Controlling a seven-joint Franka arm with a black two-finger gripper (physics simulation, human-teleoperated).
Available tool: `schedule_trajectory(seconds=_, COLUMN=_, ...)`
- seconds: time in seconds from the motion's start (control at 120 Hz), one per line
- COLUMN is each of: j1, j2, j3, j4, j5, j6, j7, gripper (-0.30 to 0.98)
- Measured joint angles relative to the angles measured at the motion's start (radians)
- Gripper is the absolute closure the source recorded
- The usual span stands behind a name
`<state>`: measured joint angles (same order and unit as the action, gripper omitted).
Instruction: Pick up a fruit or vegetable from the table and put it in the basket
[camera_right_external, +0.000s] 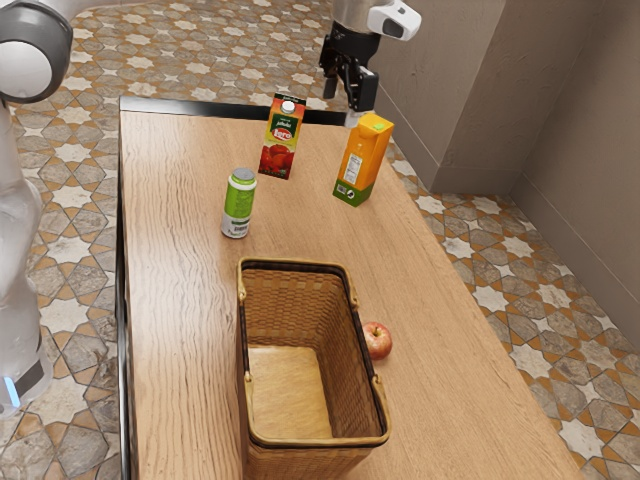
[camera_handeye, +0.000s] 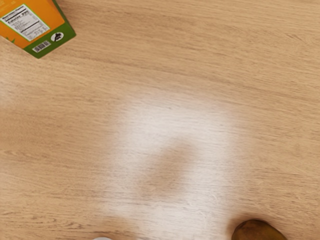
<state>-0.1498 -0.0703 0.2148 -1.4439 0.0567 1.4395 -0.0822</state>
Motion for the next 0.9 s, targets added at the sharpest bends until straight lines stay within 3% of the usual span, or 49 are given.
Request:
schedule_trajectory(seconds=0.208, j1=0.000, j2=0.000, j3=0.003, j4=0.003, j5=-0.006, j6=-0.001, j7=-0.005, gripper=0.00)
schedule_trajectory(seconds=0.283, j1=0.005, j2=0.000, j3=-0.008, j4=0.128, j5=0.002, j6=-0.031, j7=-0.005, gripper=0.00)
schedule_trajectory(seconds=0.4, j1=0.029, j2=0.009, j3=-0.159, j4=0.266, j5=0.077, j6=-0.071, j7=-0.005, gripper=0.00)
schedule_trajectory(seconds=0.475, j1=-0.025, j2=0.073, j3=-0.236, j4=0.289, j5=0.103, j6=-0.074, j7=-0.006, gripper=0.00)
schedule_trajectory(seconds=0.575, j1=-0.118, j2=0.158, j3=-0.267, j4=0.295, j5=0.108, j6=-0.059, j7=-0.007, gripper=0.00)
schedule_trajectory(seconds=0.725, j1=-0.046, j2=0.245, j3=-0.278, j4=0.296, j5=0.098, j6=-0.035, j7=-0.008, gripper=0.00)
schedule_trajectory(seconds=0.9, j1=-0.062, j2=0.311, j3=-0.310, j4=0.293, j5=0.095, j6=-0.010, j7=-0.009, gripper=0.00)
